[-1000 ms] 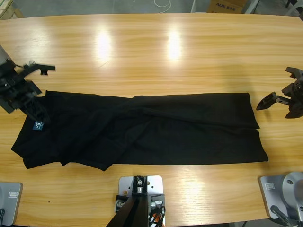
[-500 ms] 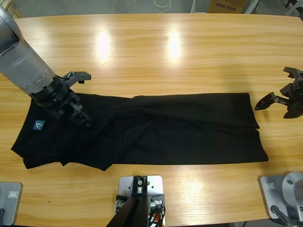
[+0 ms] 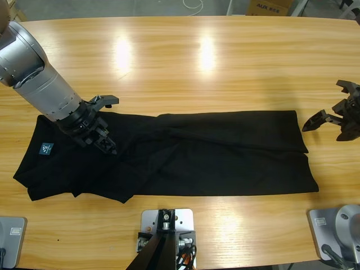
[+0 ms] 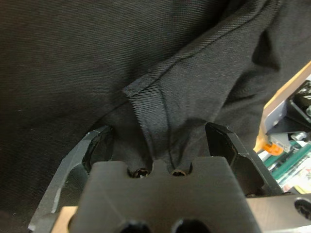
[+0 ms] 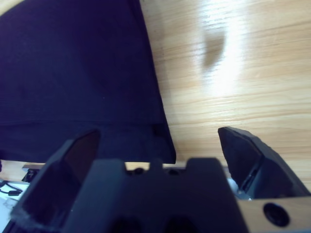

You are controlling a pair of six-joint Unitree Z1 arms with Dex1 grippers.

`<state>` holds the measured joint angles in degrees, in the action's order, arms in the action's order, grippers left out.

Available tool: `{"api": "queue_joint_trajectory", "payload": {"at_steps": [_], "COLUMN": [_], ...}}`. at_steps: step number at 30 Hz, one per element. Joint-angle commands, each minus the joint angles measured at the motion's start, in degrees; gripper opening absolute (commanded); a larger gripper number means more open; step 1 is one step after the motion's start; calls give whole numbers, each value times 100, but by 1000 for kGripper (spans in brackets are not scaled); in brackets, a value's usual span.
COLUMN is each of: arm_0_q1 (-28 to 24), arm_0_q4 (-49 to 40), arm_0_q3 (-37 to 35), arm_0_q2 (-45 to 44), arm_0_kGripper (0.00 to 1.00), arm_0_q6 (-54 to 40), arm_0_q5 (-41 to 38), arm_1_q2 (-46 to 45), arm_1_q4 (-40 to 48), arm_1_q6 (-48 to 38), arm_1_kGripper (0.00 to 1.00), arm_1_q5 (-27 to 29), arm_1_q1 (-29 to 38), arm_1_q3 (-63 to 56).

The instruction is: Fold clothes

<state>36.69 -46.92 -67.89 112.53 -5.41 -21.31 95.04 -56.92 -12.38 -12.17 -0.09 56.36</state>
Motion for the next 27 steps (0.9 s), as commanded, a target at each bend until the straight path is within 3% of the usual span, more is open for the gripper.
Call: {"api": "queue_joint_trajectory", "payload": {"at_steps": [1,4,7,11,22,27], "arm_0_q1": [114,121,126,128,240,551], "arm_0_q4": [85,86,86,88,120,-176], "arm_0_q3": [239,285,293,293,378,-70], "arm_0_q2": [287,308,296,285,257,-31], "arm_0_kGripper": [724,544,459,0,0,0], "arm_0_q6": [40,25,5,-79,-381,-385], "arm_0_q5": [-198,-214,-240,-333,-370,-80], "arm_1_q2": [190,190,181,190,146,151], "arm_1_q4": [23,23,23,23,32,32], "arm_1_q6": [25,25,25,25,25,25], "arm_1_kGripper": [1000,1000,1000,1000,1000,1000], "arm_1_q5": [-84,-84,-84,-84,-84,-84], "arm_1_q1": [53,53,53,53,53,53], "arm_1_q3": [24,24,24,24,7,7]}}
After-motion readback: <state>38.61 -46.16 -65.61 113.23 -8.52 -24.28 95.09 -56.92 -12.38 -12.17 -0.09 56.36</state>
